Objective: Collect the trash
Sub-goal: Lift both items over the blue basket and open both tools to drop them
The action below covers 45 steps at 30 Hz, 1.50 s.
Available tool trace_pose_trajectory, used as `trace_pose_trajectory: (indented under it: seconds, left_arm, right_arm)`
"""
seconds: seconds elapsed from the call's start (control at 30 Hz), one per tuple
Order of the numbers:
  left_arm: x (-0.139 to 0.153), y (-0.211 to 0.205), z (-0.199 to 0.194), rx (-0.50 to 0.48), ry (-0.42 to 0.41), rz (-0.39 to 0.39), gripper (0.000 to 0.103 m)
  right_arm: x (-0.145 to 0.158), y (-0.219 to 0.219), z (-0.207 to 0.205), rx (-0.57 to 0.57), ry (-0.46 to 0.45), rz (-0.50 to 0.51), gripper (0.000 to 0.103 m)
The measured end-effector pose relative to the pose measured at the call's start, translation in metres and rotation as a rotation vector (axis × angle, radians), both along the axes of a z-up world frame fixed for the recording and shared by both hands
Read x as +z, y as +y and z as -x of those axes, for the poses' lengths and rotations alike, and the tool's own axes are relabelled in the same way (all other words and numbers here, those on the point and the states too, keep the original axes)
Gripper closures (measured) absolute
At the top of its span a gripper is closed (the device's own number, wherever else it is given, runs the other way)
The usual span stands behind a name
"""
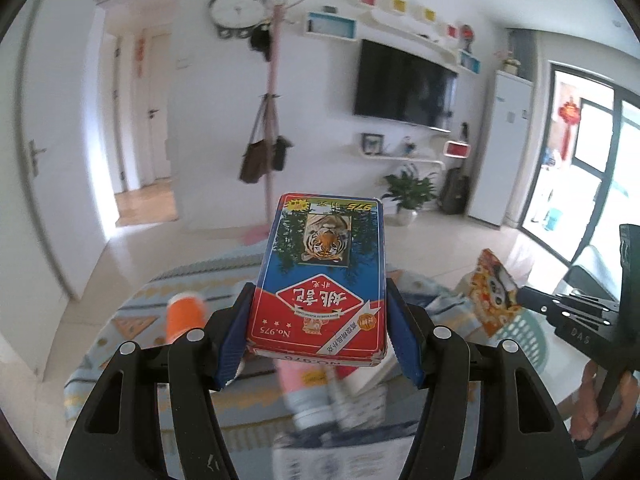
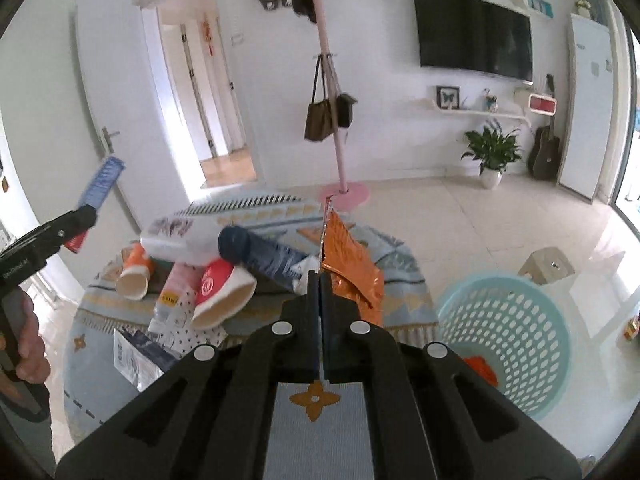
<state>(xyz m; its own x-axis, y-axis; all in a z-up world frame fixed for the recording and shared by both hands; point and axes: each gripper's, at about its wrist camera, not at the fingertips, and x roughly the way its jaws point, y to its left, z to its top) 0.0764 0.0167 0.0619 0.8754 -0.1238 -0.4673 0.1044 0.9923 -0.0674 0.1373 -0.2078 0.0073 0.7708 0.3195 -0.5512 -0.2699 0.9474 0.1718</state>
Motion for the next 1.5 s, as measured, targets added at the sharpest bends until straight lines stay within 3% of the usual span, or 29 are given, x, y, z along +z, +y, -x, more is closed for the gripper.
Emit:
trace_pose_trajectory:
  seconds: [0.3, 0.53, 0.73, 1.03, 1.17, 1.23, 1.27, 1.3, 1.37, 1.5]
  left_arm:
    - [0.018, -0.083, -0.027, -0.172, -0.031, 0.007, 0.043]
    - [0.008, -0.16, -0.052, -0.307, 0.007, 0.025, 0.043]
    - [-0.037, -0.208, -0.094, -0.448, 0.171, 0.139, 0.043]
    - [-0.12, -0.253, -0.125, -0.49, 0.351, 0.091, 0.042]
    - [-0.134, -0.252, -0.138, -0.467, 0.391, 0.084, 0.024]
    - [-0.135, -0.247, -0.14, -0.454, 0.4, 0.1, 0.024]
    - [-0.135, -0.246, -0.138, -0.451, 0.4, 0.102, 0.023]
    - [-0.132, -0.243, -0.137, -0.447, 0.394, 0.1, 0.022]
    - [-0.126, -0.239, -0.131, -0.438, 0.372, 0.091, 0.02]
    - [-0.107, -0.226, -0.112, -0.433, 0.326, 0.098, 0.02]
  right_arm:
    - [0.026, -0.054, 0.002, -0.111, -0.075, -0.03, 0.103]
    - [0.02, -0.117, -0.001, -0.231, -0.056, -0.053, 0.103]
    - [-0.019, -0.164, -0.015, -0.31, 0.039, -0.095, 0.103]
    - [-0.1, -0.203, -0.043, -0.409, 0.223, -0.152, 0.103]
    - [-0.118, -0.208, -0.048, -0.419, 0.267, -0.148, 0.101]
    - [-0.125, -0.212, -0.049, -0.424, 0.286, -0.152, 0.096]
    - [-0.127, -0.213, -0.048, -0.423, 0.292, -0.161, 0.086]
    - [-0.129, -0.214, -0.047, -0.42, 0.296, -0.171, 0.066]
    - [-0.126, -0.211, -0.042, -0.438, 0.278, -0.155, 0.039]
    - [-0.112, -0.2, -0.034, -0.425, 0.243, -0.145, 0.039]
